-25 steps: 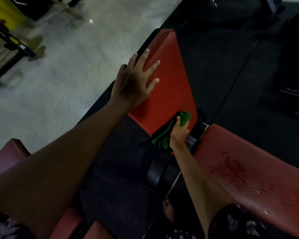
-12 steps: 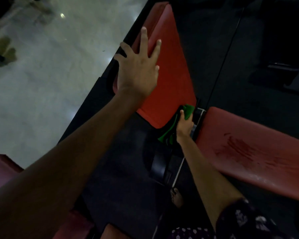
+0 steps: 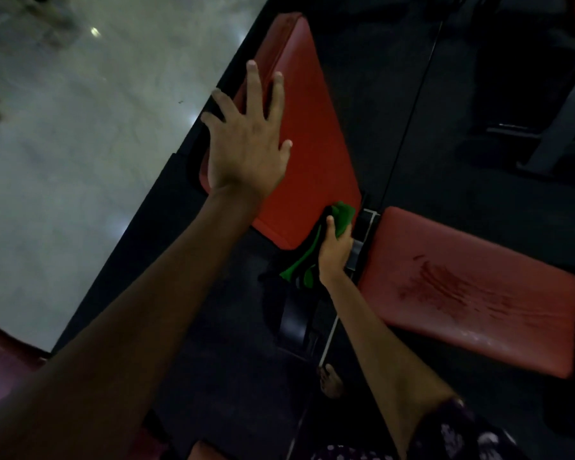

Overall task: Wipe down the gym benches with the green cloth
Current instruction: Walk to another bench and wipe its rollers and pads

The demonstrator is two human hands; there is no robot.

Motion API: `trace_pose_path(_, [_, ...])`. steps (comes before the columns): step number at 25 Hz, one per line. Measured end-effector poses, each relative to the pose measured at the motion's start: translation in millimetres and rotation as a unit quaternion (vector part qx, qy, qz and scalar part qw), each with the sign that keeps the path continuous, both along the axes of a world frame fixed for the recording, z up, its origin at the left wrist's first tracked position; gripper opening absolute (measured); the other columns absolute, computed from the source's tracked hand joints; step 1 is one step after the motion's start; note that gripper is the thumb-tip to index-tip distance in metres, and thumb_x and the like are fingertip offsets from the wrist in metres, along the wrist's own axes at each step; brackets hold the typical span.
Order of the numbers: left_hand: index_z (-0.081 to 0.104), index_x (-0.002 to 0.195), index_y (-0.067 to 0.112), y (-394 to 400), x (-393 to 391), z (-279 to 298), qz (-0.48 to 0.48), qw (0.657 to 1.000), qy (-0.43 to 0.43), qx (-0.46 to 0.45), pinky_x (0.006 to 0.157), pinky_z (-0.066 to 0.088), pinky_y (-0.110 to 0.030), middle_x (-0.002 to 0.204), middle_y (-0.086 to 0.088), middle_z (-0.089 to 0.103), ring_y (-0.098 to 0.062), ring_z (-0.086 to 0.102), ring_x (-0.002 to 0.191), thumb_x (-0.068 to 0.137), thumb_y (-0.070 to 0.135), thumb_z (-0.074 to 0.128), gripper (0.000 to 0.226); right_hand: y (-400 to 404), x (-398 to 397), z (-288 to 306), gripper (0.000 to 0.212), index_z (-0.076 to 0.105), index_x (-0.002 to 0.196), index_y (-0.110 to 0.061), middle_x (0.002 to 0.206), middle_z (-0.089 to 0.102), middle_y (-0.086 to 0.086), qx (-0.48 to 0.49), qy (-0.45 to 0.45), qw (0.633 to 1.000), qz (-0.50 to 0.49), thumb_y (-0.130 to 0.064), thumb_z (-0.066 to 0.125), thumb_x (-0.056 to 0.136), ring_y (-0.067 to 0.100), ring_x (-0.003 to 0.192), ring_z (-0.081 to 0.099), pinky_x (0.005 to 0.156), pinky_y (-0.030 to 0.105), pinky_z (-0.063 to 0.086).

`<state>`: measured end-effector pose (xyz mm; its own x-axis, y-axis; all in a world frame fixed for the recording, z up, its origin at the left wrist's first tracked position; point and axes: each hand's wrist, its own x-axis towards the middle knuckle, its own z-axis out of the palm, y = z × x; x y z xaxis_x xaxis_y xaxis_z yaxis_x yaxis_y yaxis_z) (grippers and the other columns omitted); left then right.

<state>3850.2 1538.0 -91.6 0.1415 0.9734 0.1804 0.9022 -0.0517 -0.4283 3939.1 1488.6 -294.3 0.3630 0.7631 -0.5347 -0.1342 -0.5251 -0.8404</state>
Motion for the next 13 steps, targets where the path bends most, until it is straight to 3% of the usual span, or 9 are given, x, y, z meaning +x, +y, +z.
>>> trace_pose_path(3, [-0.001,0.148,0.001,2.4,3.0,0.1,0.051,0.998,-0.009,0.025,0.100,0.036,-0.058,0.153,-0.027,0.011,-0.055,0.031,0.128,0.094,0.053,0.038,0.084,12.1,4.4,7.6,0.052,0.034,0.141,-0.015,0.128,0.052,0.010,-0.059,0.030,0.998,-0.011,-0.042,0.044,0.097,0.030,0.115,0.053,0.089,0.032,0.042])
trace_pose_path(5, [0.002,0.147,-0.001,3.2,7.6,-1.9,0.065,0.997,-0.006,0.040,0.098,0.036,-0.059,0.151,-0.029,0.016,-0.056,0.034,0.125,0.094,0.053,0.039,0.084,16.9,4.7,28.5,0.048,0.034,0.135,-0.015,0.116,0.055,0.004,0.015,0.022,1.000,-0.007,-0.039,0.048,0.096,0.026,0.105,0.057,0.080,0.029,0.042])
trace_pose_path(8, [0.010,0.146,-0.001,2.3,9.3,-0.8,0.071,0.996,-0.013,0.053,0.092,0.040,-0.058,0.147,-0.030,0.024,-0.054,0.040,0.118,0.092,0.055,0.042,0.084,18.0,2.8,48.2,0.048,0.034,0.136,-0.020,0.116,0.049,-0.003,0.106,-0.032,0.992,0.053,-0.039,0.050,0.095,0.012,0.093,0.052,0.076,0.026,0.040])
trace_pose_path(13, [0.016,0.145,-0.001,3.2,8.8,-7.7,0.066,0.995,0.007,0.069,0.089,0.042,-0.054,0.144,-0.028,0.029,-0.049,0.044,0.114,0.090,0.059,0.041,0.085,14.4,23.6,0.3,0.050,0.032,0.141,-0.018,0.126,0.049,0.010,0.065,-0.031,0.993,0.089,-0.039,0.044,0.098,0.027,0.108,0.054,0.080,0.028,0.038])
